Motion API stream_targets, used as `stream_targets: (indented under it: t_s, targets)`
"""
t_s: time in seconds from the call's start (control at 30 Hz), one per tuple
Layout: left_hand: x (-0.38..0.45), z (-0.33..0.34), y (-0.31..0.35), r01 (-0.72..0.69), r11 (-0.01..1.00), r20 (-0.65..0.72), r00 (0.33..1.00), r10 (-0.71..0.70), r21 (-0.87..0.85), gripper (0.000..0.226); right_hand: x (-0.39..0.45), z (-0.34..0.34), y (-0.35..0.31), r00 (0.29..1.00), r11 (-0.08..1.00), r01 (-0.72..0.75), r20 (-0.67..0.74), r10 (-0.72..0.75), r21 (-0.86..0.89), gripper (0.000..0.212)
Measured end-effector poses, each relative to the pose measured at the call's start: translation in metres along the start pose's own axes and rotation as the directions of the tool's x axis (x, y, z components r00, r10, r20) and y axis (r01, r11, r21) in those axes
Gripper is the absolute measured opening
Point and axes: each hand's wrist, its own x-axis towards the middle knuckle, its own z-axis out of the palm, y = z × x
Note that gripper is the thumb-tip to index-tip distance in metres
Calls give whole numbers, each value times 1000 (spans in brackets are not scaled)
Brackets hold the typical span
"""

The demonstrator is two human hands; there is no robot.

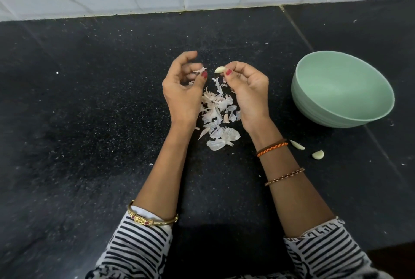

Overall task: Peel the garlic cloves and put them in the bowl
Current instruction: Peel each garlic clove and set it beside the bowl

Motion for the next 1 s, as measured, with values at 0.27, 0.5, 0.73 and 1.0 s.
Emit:
stream_targets:
  t_s: [0.27, 0.5, 0.73, 1.0]
  targets:
    - [0, 0, 2, -40, 999, 243, 969, 38, 3, 12, 0, 0, 0, 996, 998, 59, 65, -59, 11, 21]
    - [1, 0, -4, -127, 986, 330, 940, 84, 112, 8, 0, -2, -1, 996, 999, 40, 77, -42, 30, 19]
    - [2, 0, -5, -181, 969, 383, 918, 105, 168, 11, 1, -5, 0, 991, 999, 43, 128, -44, 7, 20]
    - [-1, 1, -4, -214, 958, 418, 901, 119, 190, 18, 3, -8, 1, 987, 999, 17, 159, -25, 51, 19]
